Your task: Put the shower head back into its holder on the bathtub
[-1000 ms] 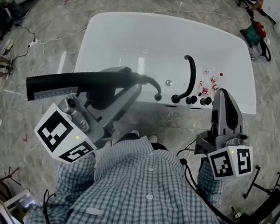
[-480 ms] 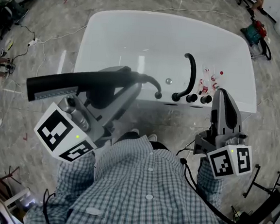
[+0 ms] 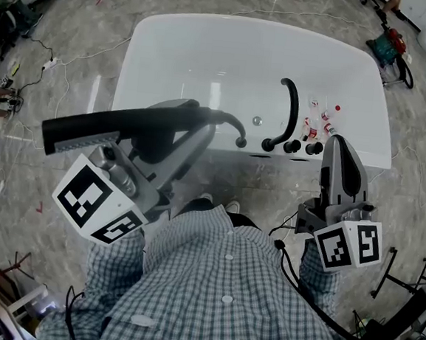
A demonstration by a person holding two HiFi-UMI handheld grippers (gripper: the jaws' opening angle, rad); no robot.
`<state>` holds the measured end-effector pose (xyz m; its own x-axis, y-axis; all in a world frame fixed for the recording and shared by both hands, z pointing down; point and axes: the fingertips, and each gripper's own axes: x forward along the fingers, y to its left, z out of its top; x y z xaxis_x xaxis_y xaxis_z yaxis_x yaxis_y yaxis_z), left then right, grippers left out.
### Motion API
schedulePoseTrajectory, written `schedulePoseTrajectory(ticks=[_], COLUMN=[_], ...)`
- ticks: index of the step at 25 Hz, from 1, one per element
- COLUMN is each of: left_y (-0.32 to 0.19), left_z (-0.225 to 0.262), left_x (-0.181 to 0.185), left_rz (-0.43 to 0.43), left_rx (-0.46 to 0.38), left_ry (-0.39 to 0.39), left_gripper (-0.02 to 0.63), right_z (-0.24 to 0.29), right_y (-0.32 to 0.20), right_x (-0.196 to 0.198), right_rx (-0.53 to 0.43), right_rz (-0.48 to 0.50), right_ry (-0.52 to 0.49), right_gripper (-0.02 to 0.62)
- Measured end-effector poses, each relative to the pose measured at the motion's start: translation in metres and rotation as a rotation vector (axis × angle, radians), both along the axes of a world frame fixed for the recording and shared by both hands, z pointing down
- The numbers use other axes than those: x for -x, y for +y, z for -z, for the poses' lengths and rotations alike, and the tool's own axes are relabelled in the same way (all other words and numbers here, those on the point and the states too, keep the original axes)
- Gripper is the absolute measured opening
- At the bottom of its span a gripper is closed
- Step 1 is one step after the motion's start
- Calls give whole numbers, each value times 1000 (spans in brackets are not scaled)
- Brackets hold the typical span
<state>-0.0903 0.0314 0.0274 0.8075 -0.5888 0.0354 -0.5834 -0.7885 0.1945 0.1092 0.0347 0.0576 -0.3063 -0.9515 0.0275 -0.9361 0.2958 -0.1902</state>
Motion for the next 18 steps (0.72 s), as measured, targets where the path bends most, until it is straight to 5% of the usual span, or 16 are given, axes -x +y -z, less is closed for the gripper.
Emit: schedulePoseTrajectory(ticks=[18], left_y=[-2], left_z=[-6], left_x=[0], left_rz=[7], left_rx=[28], left_ry=[-17], left_gripper=[140], right_z=[-6], right_y=[4], right_x=[3], right_rx=[14], right_rz=[6], right_ry=[9], right_gripper=[18])
